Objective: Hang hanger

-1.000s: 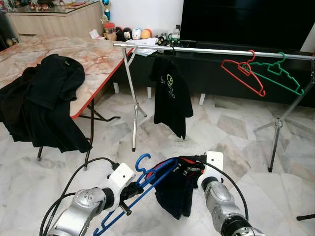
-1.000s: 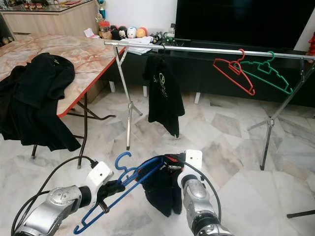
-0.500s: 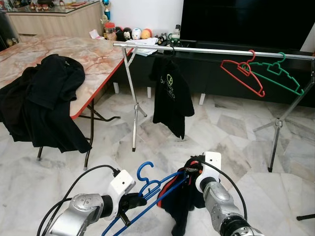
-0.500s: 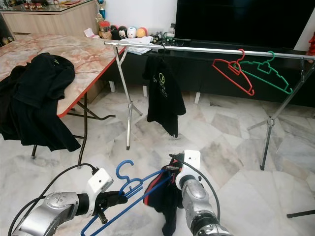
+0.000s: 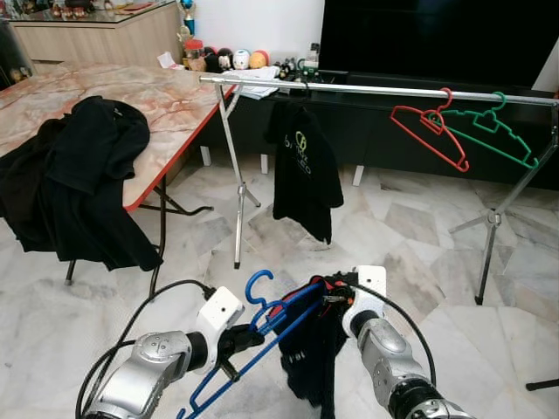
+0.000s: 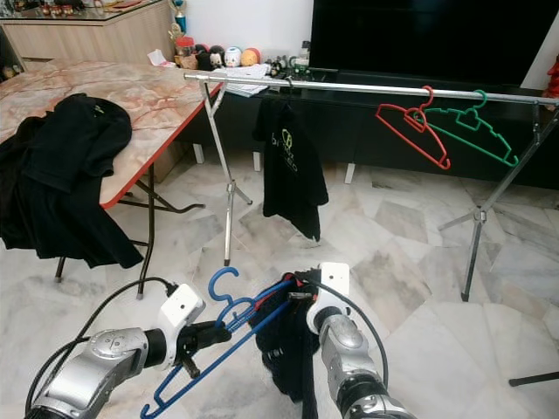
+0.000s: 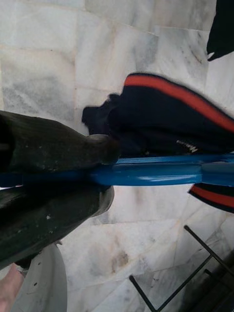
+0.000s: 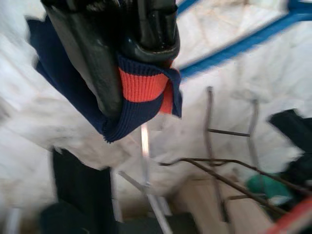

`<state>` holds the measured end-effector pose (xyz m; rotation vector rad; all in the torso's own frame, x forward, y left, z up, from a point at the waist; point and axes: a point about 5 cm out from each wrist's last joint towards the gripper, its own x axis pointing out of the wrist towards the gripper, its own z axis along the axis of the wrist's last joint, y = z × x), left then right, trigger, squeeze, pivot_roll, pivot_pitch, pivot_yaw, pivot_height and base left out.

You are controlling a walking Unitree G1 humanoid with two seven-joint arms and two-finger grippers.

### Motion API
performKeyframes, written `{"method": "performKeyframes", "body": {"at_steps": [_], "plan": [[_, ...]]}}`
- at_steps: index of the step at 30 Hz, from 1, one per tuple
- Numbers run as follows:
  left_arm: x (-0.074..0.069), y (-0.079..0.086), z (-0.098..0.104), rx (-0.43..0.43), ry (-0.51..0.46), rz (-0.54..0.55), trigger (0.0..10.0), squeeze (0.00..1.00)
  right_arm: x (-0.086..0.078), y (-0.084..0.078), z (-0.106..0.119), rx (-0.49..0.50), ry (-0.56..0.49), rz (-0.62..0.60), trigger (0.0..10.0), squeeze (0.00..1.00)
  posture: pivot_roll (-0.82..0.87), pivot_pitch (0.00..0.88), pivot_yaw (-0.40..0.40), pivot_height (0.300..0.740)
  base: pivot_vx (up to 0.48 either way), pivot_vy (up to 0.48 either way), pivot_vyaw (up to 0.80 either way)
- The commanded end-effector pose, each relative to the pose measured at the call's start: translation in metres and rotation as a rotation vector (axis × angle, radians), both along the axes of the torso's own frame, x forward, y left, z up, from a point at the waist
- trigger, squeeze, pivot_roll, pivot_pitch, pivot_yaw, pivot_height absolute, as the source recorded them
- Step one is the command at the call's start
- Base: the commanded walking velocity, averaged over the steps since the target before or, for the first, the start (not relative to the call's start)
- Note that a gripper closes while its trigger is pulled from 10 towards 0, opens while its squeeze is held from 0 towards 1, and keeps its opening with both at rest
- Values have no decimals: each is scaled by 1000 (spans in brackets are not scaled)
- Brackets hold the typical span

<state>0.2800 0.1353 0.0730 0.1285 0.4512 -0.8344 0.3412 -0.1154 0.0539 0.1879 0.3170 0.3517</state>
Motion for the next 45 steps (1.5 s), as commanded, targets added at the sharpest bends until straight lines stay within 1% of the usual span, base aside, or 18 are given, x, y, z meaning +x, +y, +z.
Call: {"method": "performKeyframes", "body": {"at_steps": [1,4,5,11,13,15,18,19,20,22,25,29,30,32,40,42,44,45], "plan": [[0,1,2,-13,-15,1,10000,0,5,9,12,15,-54,94,10000,0,115,61,15,740,0,0,0],[-2,-1,1,-15,-8,-8,10000,0,0,11,11,-23,-76,212,10000,0,112,61,17,740,0,0,0],[-1,-1,1,-12,-9,-3,10000,0,-1,8,13,-29,-94,269,10000,0,111,62,15,740,0,0,0],[1,0,0,-6,-16,14,10000,0,-1,4,21,-13,-128,329,10000,0,101,63,17,740,0,0,0],[2,-1,-2,1,-19,22,10000,0,-6,6,23,-4,-157,422,10000,0,98,64,18,740,0,0,0],[4,-1,-2,4,-25,35,10000,0,-7,5,23,-11,-160,432,10000,0,98,65,20,740,0,0,0],[6,0,-2,24,-38,59,10000,0,-5,2,24,-10,-162,396,10000,0,96,65,20,740,0,0,0],[8,3,-2,33,-49,83,10000,0,-1,-4,22,-44,-148,307,10000,0,97,65,20,740,0,0,0],[8,3,-2,33,-49,83,10000,0,-1,-4,22,-44,-148,307,10000,0,97,65,20,740,0,0,0],[9,4,-2,35,-56,91,10000,0,0,-11,17,-78,-115,229,10000,0,98,64,20,740,0,0,0],[10,4,-1,30,-60,100,10000,0,-1,-11,16,-60,-109,230,10000,0,103,64,21,740,0,0,0],[11,4,-1,25,-67,104,10000,0,-5,-3,22,10,-145,319,10000,0,99,61,20,740,0,0,0],[11,4,-1,25,-67,104,10000,0,-5,-3,22,10,-145,319,10000,0,99,61,20,740,0,0,0],[13,3,0,20,-75,109,10000,0,-8,2,25,40,-165,391,10000,0,99,60,19,740,0,0,0],[17,3,2,12,-101,143,10000,0,-12,2,31,31,-195,487,10000,0,94,65,16,740,0,0,0],[20,5,3,1,-110,177,10000,0,-15,3,33,33,-203,534,10000,0,92,66,15,740,0,0,0],[21,5,3,-7,-111,179,10000,0,-23,7,38,42,-234,622,10000,0,92,66,15,740,0,0,0],[21,5,3,-9,-111,178,10000,0,-24,8,39,48,-241,635,10000,0,92,66,15,740,0,0,0]]}}
